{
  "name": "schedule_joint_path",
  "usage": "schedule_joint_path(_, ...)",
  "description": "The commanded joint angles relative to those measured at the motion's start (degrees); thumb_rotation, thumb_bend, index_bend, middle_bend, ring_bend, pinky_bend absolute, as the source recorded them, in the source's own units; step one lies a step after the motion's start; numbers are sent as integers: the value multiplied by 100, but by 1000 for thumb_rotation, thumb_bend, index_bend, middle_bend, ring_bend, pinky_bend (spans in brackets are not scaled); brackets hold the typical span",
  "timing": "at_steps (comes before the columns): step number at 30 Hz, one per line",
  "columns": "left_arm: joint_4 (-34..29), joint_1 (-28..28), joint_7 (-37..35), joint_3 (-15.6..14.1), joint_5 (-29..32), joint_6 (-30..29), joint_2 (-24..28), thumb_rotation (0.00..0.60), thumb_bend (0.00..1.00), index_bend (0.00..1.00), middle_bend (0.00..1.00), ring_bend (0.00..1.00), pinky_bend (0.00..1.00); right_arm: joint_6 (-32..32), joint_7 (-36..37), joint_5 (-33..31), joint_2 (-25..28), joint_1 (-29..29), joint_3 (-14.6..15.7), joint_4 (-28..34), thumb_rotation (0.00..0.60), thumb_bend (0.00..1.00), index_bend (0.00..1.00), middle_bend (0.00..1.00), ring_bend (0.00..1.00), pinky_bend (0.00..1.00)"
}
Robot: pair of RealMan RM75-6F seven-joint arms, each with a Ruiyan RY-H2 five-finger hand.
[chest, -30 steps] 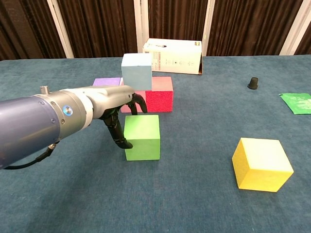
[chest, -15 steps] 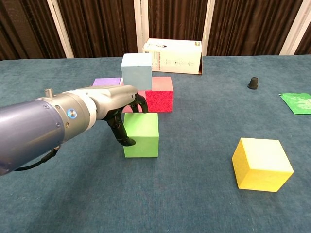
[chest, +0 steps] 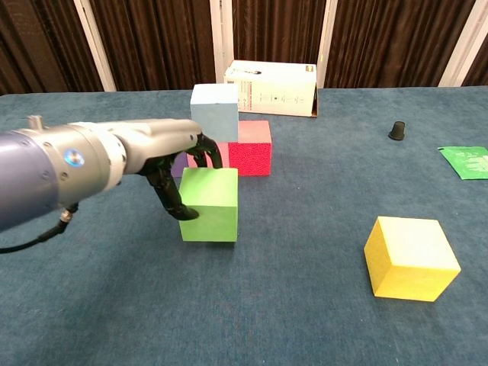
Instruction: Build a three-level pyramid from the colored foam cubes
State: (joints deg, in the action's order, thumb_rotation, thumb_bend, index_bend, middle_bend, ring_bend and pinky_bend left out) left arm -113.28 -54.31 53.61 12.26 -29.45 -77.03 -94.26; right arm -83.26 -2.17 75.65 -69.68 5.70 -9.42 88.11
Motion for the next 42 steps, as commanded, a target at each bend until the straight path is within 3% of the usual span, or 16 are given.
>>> schedule_joint_path(1,-358,67,86,-95,-66,-89,317,600,467,317,326,0,0,-1,2,4,3,-1,1,21,600,324,32,9,0,0)
schedule_joint_path(10,-1720,424,-12,-322,-463,-286,1813,600,467,330,329,0,0,18,22,-8,1,0,-4,38,600,323,33,9,0,0)
schedule_joint_path(13,-2141,662,-358,-432,-799,-139,2570,600,467,331,325,0,0,19,5,-2,-4,1,3,39,600,324,33,9,0,0)
schedule_joint_path(16,-2163,863,-822,-431,-1274,53,3184,600,467,332,315,0,0,23,-14,-9,-20,5,3,47,600,324,34,9,0,0)
schedule_joint_path(19,-1968,995,-1361,-327,-1500,304,3702,600,467,330,310,0,0,26,-62,0,-44,10,16,66,600,323,33,9,0,0)
schedule_joint_path(22,-1767,1006,-1823,-148,-1336,578,3981,600,467,328,308,0,0,52,-98,2,-59,19,33,75,600,324,33,9,0,0)
schedule_joint_path(27,-1105,824,-2516,84,-934,1552,4363,600,467,328,299,0,0,87,-164,-32,-92,36,34,59,600,324,33,9,0,0)
schedule_joint_path(33,-277,497,-2965,258,-568,2438,4385,600,466,329,290,0,0,139,-205,-84,-118,57,26,47,600,324,33,9,0,0)
schedule_joint_path(42,622,5,-3098,237,-292,3186,4103,600,465,329,277,0,0,183,-313,-148,-182,88,16,12,600,324,34,9,0,0)
